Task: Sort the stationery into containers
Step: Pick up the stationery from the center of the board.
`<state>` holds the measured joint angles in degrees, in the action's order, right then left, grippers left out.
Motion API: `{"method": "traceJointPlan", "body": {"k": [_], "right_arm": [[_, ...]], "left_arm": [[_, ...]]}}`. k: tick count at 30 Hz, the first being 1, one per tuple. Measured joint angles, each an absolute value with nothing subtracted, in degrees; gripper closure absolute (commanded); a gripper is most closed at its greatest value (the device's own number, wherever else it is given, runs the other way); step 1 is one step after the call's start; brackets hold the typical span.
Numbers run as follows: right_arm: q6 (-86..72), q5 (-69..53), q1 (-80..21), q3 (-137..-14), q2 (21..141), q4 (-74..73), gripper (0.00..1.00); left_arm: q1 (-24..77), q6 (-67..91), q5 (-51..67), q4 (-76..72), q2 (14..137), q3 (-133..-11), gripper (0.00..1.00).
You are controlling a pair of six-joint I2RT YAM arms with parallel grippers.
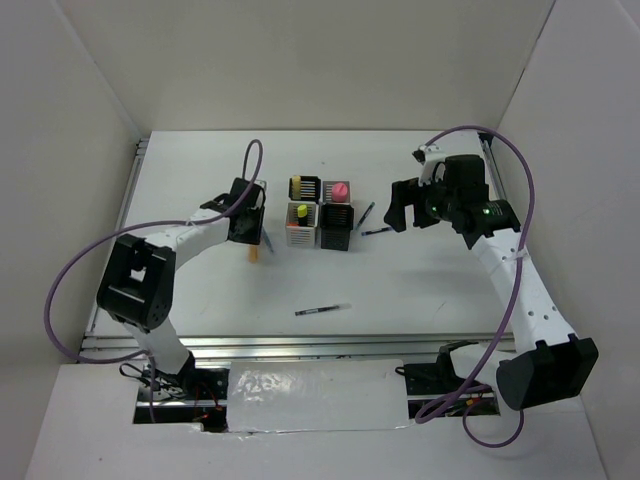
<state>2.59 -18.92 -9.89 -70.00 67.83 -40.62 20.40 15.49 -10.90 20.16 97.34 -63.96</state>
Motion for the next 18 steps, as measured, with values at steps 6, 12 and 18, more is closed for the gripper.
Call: {"method": "traceJointPlan", "body": {"k": [6,12,18], "right_arm": [[2.6,-18.9,-9.8,-69.8,67.8,-40.6,0.05],[2.6,-19.0,-9.8,-69.8,67.8,-40.6,0.05],[2.6,-19.0,-9.8,-69.8,67.8,-40.6,0.05]], "left_arm": [[19.1,15.5,-10.9,19.0,100.6,-64.9,0.57],[18.3,15.5,-10.3,18.0,103.4,-67.4,0.57],[17.6,15.6,-9.6,17.3,104.9,-68.9,0.59]]}}
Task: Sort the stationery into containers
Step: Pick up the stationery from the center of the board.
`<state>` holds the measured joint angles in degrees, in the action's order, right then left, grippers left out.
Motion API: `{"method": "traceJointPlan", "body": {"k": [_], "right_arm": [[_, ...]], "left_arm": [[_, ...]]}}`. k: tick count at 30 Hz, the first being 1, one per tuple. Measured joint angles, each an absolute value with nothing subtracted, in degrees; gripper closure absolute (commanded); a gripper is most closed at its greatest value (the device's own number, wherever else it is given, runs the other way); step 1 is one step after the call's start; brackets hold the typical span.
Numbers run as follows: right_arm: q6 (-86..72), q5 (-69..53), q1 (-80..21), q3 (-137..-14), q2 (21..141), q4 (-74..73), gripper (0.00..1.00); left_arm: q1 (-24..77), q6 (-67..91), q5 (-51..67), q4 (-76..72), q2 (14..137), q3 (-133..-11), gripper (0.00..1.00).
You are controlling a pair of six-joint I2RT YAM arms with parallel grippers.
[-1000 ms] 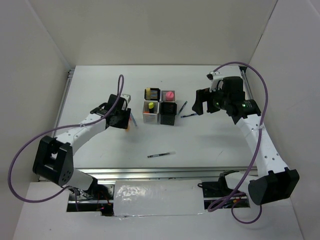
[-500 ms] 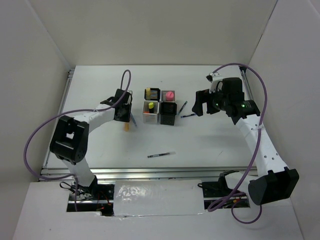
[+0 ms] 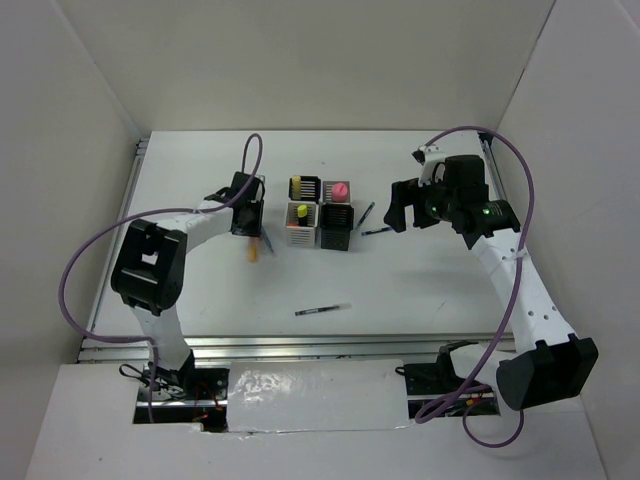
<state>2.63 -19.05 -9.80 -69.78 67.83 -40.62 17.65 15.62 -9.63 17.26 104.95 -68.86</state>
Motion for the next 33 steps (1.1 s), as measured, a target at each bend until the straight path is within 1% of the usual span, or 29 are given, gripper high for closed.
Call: {"method": "traceJointPlan", "body": {"k": [4,10,11,14,15,16,18,20,24,29,31,33], "right_arm": [[2.6,-19.1,-9.8,-69.8,67.8,-40.6,0.06],[2.8,-19.4,-9.8,-69.8,67.8,-40.7,0.06],[2.9,-19.5,-9.9,-69.8,67.8,-40.7,0.07],[3.8,-19.9,-10.5,-69.8,67.8,-40.6,0.06],[4.5,-20.1,-11.1,-69.8,67.8,-40.4,0.06],[5.1,-20.3,-11.8,-69.7,67.5,-40.1,0.06],[7.7,-20.4,-14.1,-68.2,65.8,-37.9,0.05],[11.8,-20.3,-17.4,-66.3,62.7,-36.8,0.06],[20.5,-19.7,-26.1,-65.9,56.8,-35.1,0.09],[25.9,-14.2,-37.8,-65.7,54.0,-28.4,0.09],[27.7,-11.4,-42.8,-64.4,53.8,-23.3,0.08],[30.5,-9.5,-48.1,-62.3,54.0,-18.6,0.07]], "left_arm": [[17.0,16.3,-9.0,17.1,106.7,-68.9,0.62],[15.6,17.2,-8.2,17.3,107.9,-69.1,0.72],[15.4,17.3,-8.0,17.3,107.9,-69.1,0.78],[14.6,18.3,-6.6,17.5,107.8,-69.1,0.91],[14.2,18.6,-5.6,17.5,107.7,-69.1,0.94],[13.8,19.0,-4.6,17.6,107.6,-69.1,1.0],[12.6,20.1,-1.7,18.6,106.7,-69.0,1.0],[11.3,21.5,1.7,19.4,104.4,-68.4,1.0],[7.5,26.6,11.0,18.7,92.3,-64.1,1.0],[-0.5,42.7,27.1,7.2,73.8,-52.1,1.0],[-3.3,51.4,33.5,1.7,70.6,-48.6,1.0],[-4.3,59.5,39.6,-3.1,71.0,-46.1,1.0]]}}
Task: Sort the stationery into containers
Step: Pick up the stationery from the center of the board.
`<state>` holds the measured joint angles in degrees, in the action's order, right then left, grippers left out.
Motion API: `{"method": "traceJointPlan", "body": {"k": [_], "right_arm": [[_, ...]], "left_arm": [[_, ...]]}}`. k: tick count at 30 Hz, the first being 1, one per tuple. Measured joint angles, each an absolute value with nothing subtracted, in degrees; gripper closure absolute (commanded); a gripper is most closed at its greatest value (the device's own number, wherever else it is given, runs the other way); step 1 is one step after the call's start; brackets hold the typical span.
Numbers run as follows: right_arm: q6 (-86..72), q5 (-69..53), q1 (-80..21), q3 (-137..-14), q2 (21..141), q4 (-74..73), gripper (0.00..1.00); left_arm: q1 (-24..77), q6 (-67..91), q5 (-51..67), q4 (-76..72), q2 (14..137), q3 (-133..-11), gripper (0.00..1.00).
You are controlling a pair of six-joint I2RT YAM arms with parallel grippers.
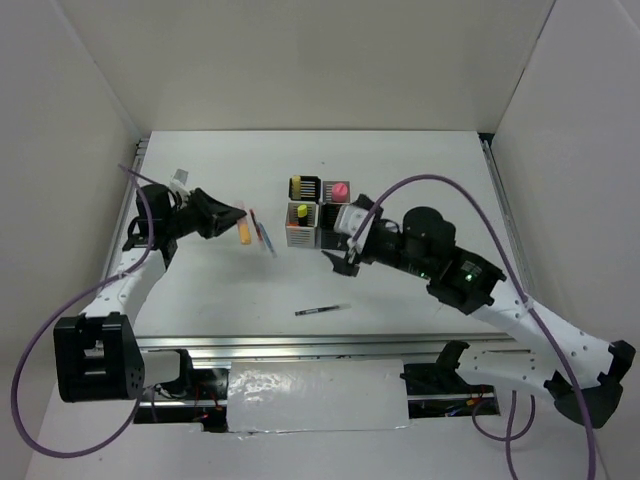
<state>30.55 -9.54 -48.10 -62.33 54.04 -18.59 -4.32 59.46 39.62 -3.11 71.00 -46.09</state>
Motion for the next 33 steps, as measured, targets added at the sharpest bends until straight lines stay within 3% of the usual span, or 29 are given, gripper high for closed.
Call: {"method": "traceJointPlan", "body": {"k": [5,11,23,33], "right_arm": [[41.9,-7.3,-60.8,-54.6,56.8,-4.8,0.09],[51.5,-7.6,-65.4,-49.0,65.0,6.9,0.13],[59.5,-7.7,-68.5,-48.8,73.9,19.0,0.19],[63.2,-7.7,-68.2,-49.1,77.9,19.4,0.36]], "left_arm": [[-3.4,73.1,50.1,-6.6,72.9,-41.1,1.0],[-2.4,85.7,57.6,-12.8,71.4,-37.5,1.0],[-1.4,87.2,62.0,-9.0,67.5,-37.1,1.0],[-0.6,82.3,60.0,0.6,66.5,-38.6,1.0]]}}
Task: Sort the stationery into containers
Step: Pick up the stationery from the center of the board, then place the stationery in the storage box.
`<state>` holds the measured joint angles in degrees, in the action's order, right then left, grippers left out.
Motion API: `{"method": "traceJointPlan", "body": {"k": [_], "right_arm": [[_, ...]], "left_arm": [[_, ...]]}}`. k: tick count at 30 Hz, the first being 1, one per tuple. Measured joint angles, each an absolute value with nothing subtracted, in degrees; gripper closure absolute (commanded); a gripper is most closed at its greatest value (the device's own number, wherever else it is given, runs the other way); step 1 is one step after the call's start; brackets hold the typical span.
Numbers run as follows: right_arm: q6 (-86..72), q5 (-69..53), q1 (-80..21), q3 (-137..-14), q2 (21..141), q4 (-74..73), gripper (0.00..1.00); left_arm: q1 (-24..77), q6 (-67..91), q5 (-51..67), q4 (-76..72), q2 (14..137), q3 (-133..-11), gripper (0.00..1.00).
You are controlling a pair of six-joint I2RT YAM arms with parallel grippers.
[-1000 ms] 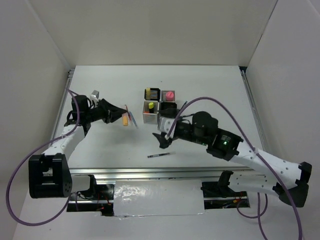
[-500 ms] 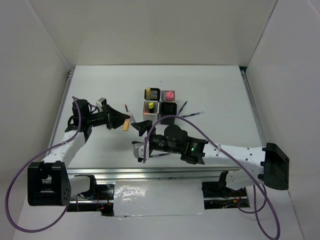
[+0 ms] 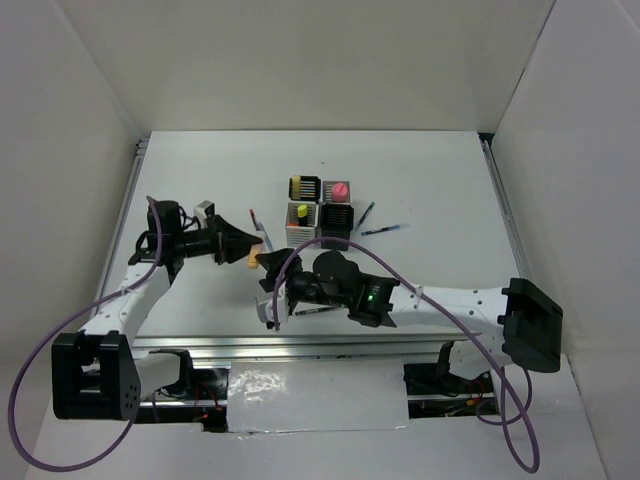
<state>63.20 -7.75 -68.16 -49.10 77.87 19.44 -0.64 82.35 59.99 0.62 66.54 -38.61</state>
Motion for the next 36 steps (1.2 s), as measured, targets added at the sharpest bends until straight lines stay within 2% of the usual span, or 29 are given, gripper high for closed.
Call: {"method": "traceJointPlan", "body": {"k": [2,8,15,16,17,19,20,21,25,29,33,36], "right_arm": [[63.6,-7.7,-68.0,-49.8,78.6,19.3,0.38],[64.1,-7.4,-68.0,-53.2,81.0,19.3,0.55],[64.7,-7.6,-68.0,-54.1,82.0,18.8,0.85],[64.9,-7.6,-68.0,-54.1,82.0,18.8,0.88],[64.9,-7.6,-68.0,-54.1,82.0,18.8,0.95],[65.1,-7.5,-68.0,-54.1,82.0,18.9,1.0],[65.1,-7.4,-68.0,-54.1,82.0,18.8,1.0],[65.1,-7.2,-68.0,-54.1,82.0,18.7,1.0],[64.5,-6.1,-68.0,-54.1,81.7,18.2,1.0],[58.1,-5.3,-66.6,-56.7,81.2,14.4,1.0],[43.3,-4.6,-58.4,-67.6,82.0,8.3,1.0],[29.2,-5.1,-48.3,-80.3,85.9,5.1,1.0]], "left_arm": [[-0.6,81.5,59.6,1.6,66.5,-39.0,1.0],[1.5,80.8,58.7,3.6,66.3,-39.0,1.0],[1.7,81.2,57.8,4.1,65.0,-39.0,1.0],[1.7,81.2,57.7,4.0,64.9,-39.0,0.94],[1.7,81.2,57.7,4.0,64.9,-39.0,0.65],[1.6,81.0,57.7,3.7,64.8,-39.0,0.36],[1.6,80.9,57.8,3.3,64.7,-39.0,0.07],[1.4,80.8,57.8,2.9,64.5,-39.0,0.01],[-1.3,79.2,57.6,3.9,64.6,-39.7,0.01],[-8.7,72.5,56.1,8.2,67.2,-48.0,0.01],[-15.4,58.8,46.5,11.9,69.2,-61.0,0.01],[-16.1,49.0,40.9,9.6,66.0,-63.0,0.01]]}}
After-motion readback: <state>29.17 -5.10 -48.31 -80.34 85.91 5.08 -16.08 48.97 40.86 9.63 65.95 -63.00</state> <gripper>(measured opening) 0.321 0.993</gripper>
